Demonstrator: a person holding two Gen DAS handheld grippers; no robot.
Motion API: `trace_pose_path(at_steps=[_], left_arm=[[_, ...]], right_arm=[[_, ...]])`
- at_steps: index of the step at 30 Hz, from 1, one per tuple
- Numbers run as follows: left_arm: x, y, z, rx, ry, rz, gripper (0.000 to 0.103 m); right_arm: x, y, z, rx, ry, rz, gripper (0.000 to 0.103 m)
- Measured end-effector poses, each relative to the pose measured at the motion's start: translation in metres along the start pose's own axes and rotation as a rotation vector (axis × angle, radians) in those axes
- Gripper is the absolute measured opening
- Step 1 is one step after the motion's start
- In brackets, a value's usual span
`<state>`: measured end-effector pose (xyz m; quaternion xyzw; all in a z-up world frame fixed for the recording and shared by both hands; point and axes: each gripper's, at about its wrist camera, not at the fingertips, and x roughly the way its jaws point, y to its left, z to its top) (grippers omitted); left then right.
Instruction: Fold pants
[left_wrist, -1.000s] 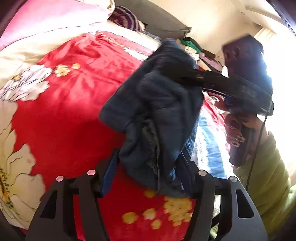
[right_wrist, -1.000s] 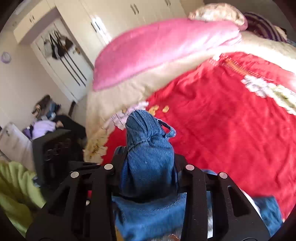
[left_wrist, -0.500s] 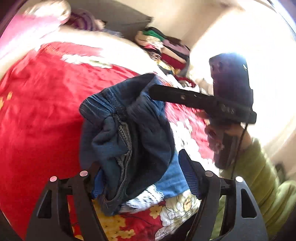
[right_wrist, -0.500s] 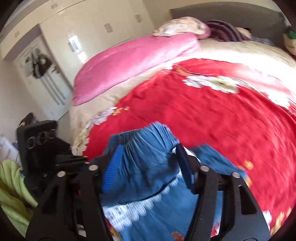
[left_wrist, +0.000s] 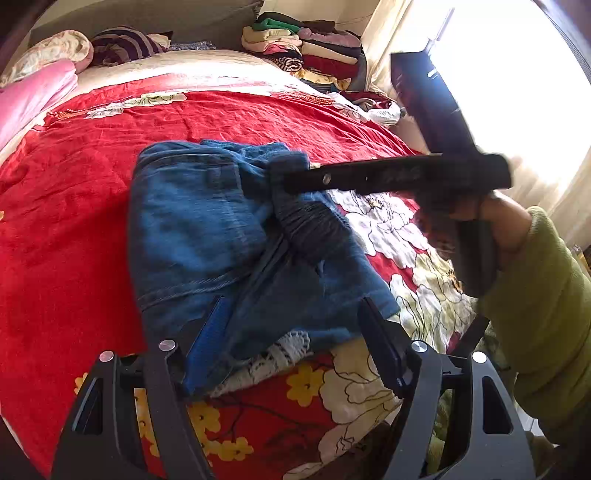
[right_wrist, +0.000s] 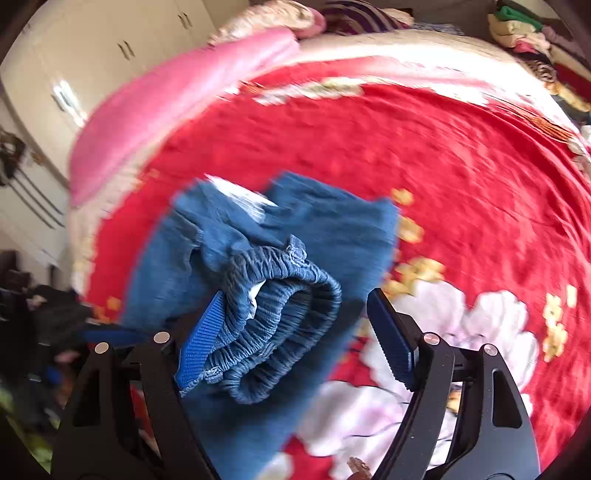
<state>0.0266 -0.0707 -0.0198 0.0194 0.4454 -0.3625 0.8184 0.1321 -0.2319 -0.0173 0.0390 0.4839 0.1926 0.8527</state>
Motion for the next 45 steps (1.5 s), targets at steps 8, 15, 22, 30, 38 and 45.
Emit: trace_pose_path(at_steps=[8, 15, 22, 30, 38, 45], left_arm=[[-0.043, 0.007, 0.004, 0.000, -0.100, 0.082, 0.081], [-0.062, 0.046, 0.022, -0.055, -0.149, 0.243, 0.084], [-0.046, 0.064, 0.047, -0.102, -0.115, 0.177, 0.053], [0.004, 0.069, 0.058, -0.121, -0.002, 0.140, 0.022], [0.023, 0.071, 0.054, -0.103, 0.024, 0.178, 0.022], [0.024, 0.065, 0.051, -0.081, 0.002, 0.211, 0.023]], right_arm=[[-0.042, 0.017, -0.010, -0.083, -0.137, 0.000, 0.072], [-0.086, 0.066, -0.045, -0.283, -0.208, 0.061, 0.072], [-0.070, 0.128, -0.073, -0.521, -0.153, 0.085, 0.066], [-0.019, 0.160, -0.074, -0.765, -0.054, -0.053, 0.037], [-0.024, 0.144, -0.080, -0.688, 0.002, 0.083, 0.003], [-0.009, 0.132, -0.104, -0.626, 0.020, 0.072, 0.004]])
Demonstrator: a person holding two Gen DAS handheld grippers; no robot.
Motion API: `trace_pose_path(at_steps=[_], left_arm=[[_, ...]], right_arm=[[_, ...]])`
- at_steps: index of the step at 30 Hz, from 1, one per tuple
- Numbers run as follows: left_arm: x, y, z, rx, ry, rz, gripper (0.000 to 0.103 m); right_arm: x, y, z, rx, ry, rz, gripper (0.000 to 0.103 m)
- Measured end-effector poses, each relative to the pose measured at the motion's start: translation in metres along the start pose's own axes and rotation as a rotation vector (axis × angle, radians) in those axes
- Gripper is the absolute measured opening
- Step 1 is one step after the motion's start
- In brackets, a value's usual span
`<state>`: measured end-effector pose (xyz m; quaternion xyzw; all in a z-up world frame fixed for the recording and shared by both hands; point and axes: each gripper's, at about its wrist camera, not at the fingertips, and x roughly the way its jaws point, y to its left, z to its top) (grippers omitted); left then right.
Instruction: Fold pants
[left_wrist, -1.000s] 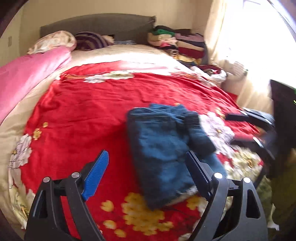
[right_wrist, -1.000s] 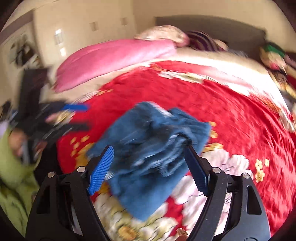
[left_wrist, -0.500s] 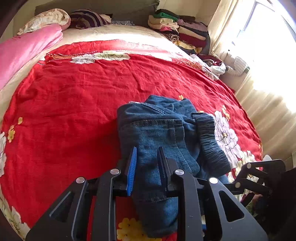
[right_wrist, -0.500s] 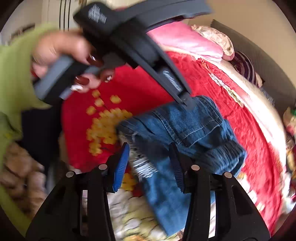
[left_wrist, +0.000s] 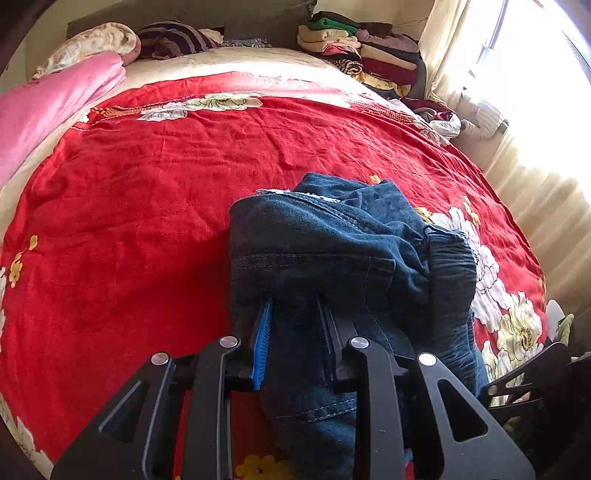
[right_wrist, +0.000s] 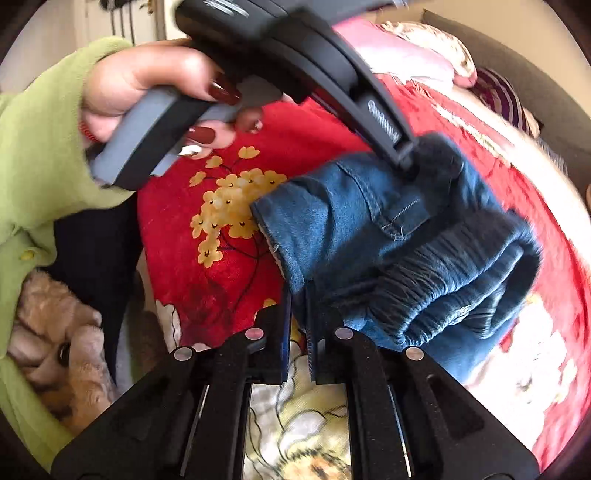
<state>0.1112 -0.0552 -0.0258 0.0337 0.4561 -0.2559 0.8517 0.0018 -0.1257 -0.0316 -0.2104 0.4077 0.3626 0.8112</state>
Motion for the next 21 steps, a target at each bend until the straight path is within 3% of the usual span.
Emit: trace_pose_path(at_steps=[4, 9, 13, 21], left_arm=[[-0.005, -0.004, -0.002, 0.024, -0.011, 0.027, 0.025], [-0.013, -0.009, -0.006, 0.037, -0.031, 0.044, 0.030], [-0.021, -0.011, -0.007, 0.040, -0.048, 0.047, 0.033], [-0.039, -0.017, -0.009, 0.052, -0.090, 0.052, 0.041]], right_arm=[[-0.006, -0.002, 0.001, 0.030, -0.024, 0.013, 0.010], [-0.029, 0.000, 0.003, 0.075, -0.086, 0.022, 0.029], [-0.050, 0.001, 0.001, 0.102, -0.143, 0.022, 0.035], [-0.084, -0.017, 0.001, 0.198, -0.242, -0.073, 0.051]])
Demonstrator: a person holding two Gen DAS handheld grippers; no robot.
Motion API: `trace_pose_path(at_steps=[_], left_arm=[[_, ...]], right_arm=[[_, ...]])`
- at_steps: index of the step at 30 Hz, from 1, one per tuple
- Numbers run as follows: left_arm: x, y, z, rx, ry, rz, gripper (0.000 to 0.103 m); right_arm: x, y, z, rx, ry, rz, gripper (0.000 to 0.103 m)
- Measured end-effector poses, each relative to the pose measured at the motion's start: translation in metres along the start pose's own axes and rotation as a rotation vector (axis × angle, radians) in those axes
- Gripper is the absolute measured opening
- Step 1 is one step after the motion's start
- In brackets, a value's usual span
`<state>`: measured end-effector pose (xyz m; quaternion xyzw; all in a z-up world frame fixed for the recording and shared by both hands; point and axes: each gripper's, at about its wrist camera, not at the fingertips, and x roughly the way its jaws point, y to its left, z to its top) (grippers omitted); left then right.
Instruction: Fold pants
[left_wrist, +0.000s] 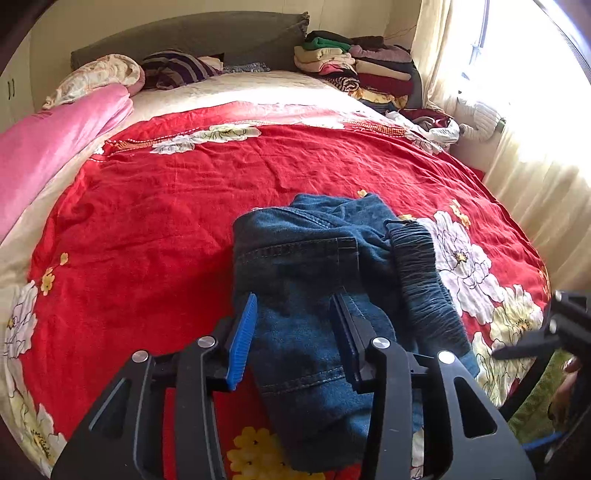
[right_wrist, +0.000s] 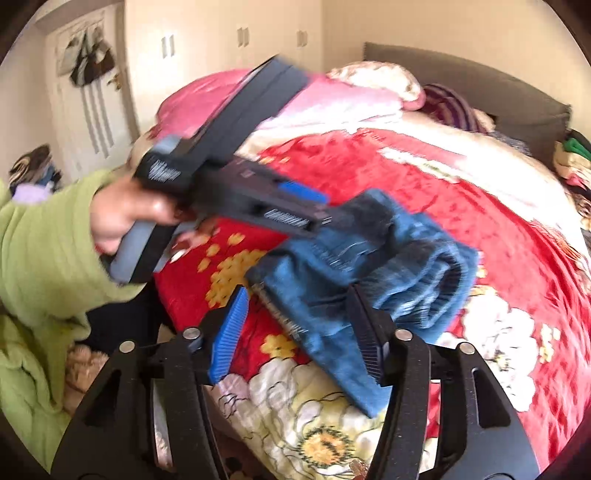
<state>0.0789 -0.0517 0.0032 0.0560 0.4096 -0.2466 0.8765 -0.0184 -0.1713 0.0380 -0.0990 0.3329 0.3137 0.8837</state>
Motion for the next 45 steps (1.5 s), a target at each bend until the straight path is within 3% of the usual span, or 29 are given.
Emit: trace_pose_path(at_steps=[10, 18, 26, 41, 43, 45], left_arm=[[-0.020, -0.004, 0.002, 0.009, -0.048, 0.007, 0.058], [-0.023, -0.003, 0.003, 0.011, -0.062, 0.018, 0.074], [-0.025, 0.000, 0.003, 0.008, -0.073, 0.031, 0.093], [-0.001, 0.006, -0.008, -0.007, -0.020, 0.052, 0.094], [0.002, 0.006, -0.009, -0.007, -0.015, 0.055, 0.094], [0.007, 0.007, -0.010, -0.012, -0.006, 0.055, 0.094]], right_arm=[[-0.013, -0.057, 0.015, 0.182, -0.074, -0.162, 0.069], [-0.011, -0.082, 0.018, 0.249, -0.087, -0.269, 0.081], [-0.012, -0.093, 0.014, 0.286, -0.079, -0.318, 0.083], [0.010, -0.121, -0.010, 0.421, 0.017, -0.336, 0.083], [0.016, -0.123, -0.013, 0.431, 0.035, -0.320, 0.077], [0.022, -0.127, -0.018, 0.451, 0.055, -0.288, 0.064]])
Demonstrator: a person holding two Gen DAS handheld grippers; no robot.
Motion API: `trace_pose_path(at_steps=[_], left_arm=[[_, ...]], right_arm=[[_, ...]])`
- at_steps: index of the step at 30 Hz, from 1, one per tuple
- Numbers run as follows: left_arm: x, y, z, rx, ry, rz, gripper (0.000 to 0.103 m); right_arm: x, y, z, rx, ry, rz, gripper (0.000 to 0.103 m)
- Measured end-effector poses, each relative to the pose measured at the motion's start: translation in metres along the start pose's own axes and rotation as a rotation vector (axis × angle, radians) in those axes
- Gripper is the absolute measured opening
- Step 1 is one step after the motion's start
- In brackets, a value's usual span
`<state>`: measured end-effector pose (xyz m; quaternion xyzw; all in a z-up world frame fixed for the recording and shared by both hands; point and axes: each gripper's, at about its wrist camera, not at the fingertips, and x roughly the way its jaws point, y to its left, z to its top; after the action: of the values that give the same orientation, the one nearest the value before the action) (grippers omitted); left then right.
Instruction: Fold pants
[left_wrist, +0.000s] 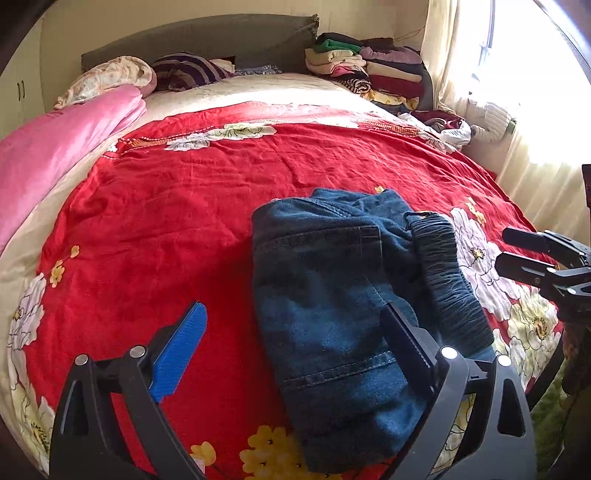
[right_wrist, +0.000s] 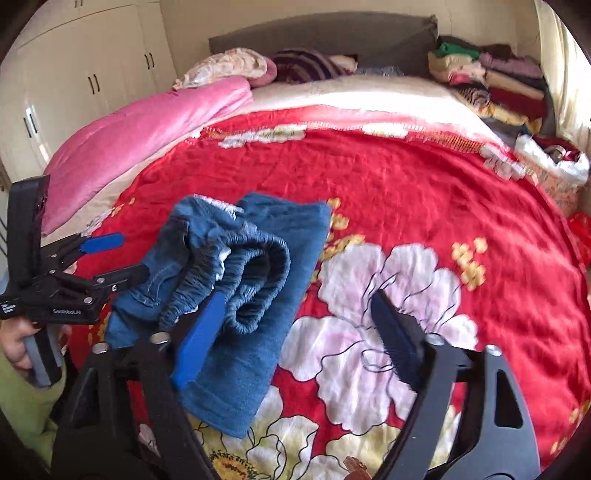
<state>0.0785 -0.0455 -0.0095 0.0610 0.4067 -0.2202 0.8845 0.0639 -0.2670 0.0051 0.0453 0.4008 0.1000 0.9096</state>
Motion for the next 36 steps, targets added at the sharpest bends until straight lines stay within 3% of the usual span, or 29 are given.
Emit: trace_pose_path(at_steps=[3, 8, 19, 27, 36], left_arm=[[0.006, 0.002, -0.001, -0.014, 0.008, -0.005, 0.095], [0.018, 0.004, -0.001, -0.039, 0.020, -0.010, 0.095], [0.041, 0.005, -0.003, -0.083, 0.063, -0.078, 0.094], [0.050, -0.003, -0.002, -0.086, 0.060, -0.110, 0.072], [0.039, -0.013, -0.001, -0.047, 0.039, -0.108, 0.039]], right_arm=[[0.010, -0.004, -0.002, 0.023, 0.033, 0.034, 0.051], [0.026, -0.008, 0.002, 0.047, 0.069, 0.073, 0.040], [0.075, -0.015, 0.004, 0.111, 0.183, 0.189, 0.038], [0.081, -0.010, 0.003, 0.069, 0.140, 0.218, 0.037], [0.070, 0.007, 0.000, 0.009, 0.083, 0.221, 0.011]])
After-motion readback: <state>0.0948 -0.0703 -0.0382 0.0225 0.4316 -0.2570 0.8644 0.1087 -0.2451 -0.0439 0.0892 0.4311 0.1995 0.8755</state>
